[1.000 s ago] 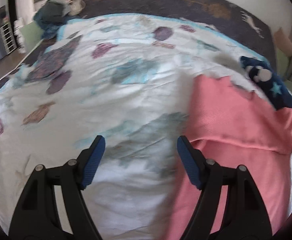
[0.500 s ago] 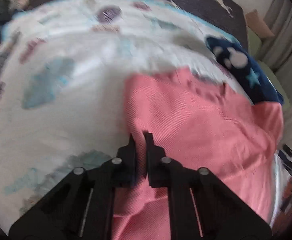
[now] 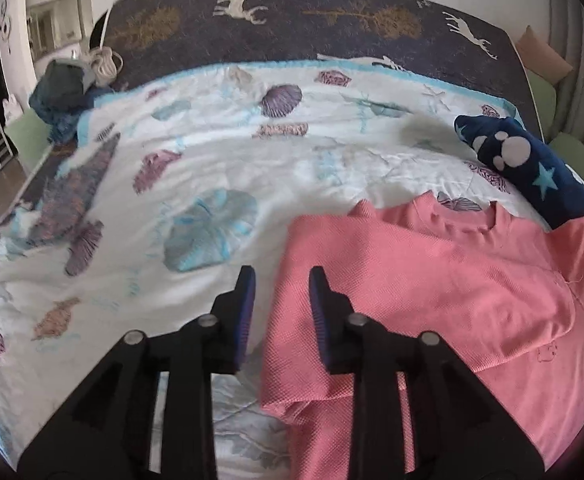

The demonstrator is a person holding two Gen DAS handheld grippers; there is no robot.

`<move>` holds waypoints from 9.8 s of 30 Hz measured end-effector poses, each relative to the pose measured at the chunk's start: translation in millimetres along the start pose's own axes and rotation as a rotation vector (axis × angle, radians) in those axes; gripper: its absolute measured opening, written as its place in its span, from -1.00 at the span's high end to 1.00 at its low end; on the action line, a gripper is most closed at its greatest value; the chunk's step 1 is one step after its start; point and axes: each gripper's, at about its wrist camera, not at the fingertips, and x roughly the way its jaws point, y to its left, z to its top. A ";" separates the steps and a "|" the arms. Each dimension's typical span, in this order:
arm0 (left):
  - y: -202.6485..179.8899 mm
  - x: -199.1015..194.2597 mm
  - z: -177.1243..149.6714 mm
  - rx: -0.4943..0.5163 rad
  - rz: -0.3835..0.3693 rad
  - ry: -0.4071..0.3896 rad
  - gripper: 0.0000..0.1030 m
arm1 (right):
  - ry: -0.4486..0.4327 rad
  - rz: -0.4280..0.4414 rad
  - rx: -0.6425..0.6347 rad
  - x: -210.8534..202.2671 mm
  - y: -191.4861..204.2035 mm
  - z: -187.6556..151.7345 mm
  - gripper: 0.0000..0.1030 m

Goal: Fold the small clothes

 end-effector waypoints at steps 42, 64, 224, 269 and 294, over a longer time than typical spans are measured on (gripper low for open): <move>-75.5 -59.0 -52.5 0.080 -0.417 0.046 -0.16 | 0.125 -0.118 -1.343 1.5 185.5 -230.1 -0.21; -267.2 -64.2 -20.8 0.590 -0.517 -0.035 0.91 | 0.066 -0.108 -0.205 -56.3 42.7 -84.1 -0.21; 20.0 30.8 -8.7 -0.060 -0.236 0.208 0.47 | 0.151 -0.200 -0.605 121.6 145.5 -11.2 0.37; 20.4 3.3 -78.6 -0.040 0.000 0.127 -0.09 | 0.053 -0.080 -0.223 56.0 119.9 -82.0 0.99; -44.6 27.4 -12.8 0.044 -0.229 0.176 0.86 | 0.233 -0.113 -0.599 66.0 144.8 -115.2 0.61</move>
